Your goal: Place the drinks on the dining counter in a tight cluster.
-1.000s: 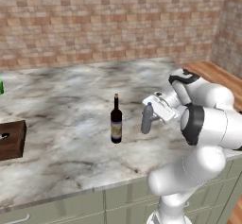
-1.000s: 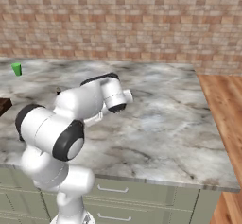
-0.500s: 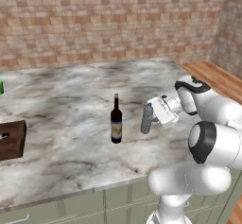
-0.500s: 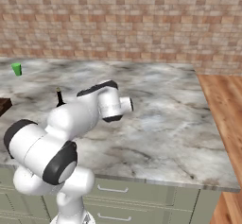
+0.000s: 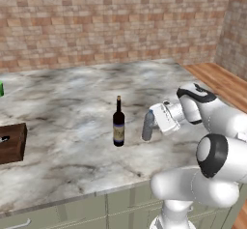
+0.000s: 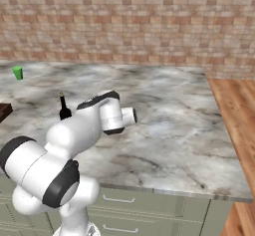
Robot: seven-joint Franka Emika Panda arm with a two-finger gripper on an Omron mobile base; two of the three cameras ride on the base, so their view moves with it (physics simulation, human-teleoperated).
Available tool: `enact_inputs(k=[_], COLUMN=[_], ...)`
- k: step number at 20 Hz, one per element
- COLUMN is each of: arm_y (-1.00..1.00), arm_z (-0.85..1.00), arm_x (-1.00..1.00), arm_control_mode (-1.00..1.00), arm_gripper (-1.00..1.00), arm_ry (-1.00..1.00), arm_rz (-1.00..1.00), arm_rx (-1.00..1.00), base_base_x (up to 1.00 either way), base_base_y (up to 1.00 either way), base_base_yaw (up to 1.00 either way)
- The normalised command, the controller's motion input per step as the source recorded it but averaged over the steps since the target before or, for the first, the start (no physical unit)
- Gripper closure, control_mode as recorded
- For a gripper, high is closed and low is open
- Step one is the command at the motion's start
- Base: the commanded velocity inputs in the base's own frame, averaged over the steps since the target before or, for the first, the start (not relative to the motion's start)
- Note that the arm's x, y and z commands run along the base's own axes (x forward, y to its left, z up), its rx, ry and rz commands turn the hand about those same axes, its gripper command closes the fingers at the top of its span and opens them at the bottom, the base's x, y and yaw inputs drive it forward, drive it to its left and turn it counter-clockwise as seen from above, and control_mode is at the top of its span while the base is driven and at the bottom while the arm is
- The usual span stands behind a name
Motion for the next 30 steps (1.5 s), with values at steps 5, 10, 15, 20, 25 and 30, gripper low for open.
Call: enact_inputs(k=[5, 10, 15, 20, 25, 30], arm_y=[0.0, 0.0, 0.0, 0.0, 0.0, 0.0], arm_z=[-0.01, -0.22, -0.33, -0.14, 0.0, 0.0], arm_x=[0.14, 0.04, 0.0, 0.05, 0.42, 0.44], arm_control_mode=[-1.0, -1.0, -1.0, -1.0, -1.0, -1.0], arm_gripper=[1.0, 1.0, 1.0, 1.0, 1.0, 1.0], arm_ry=[0.0, 0.0, 0.0, -0.06, -0.01, 0.0], arm_rz=[0.0, 0.0, 0.0, 0.0, 0.0, 0.0], arm_rx=[-0.01, 0.0, 0.0, 0.0, 0.0, -0.01], base_base_x=[0.0, 0.0, 0.0, 0.0, 0.0, 0.0], base_base_y=[0.0, 0.0, 0.0, 0.0, 0.0, 0.0], base_base_yaw=[0.0, 0.0, 0.0, 0.0, 0.0, 0.0])
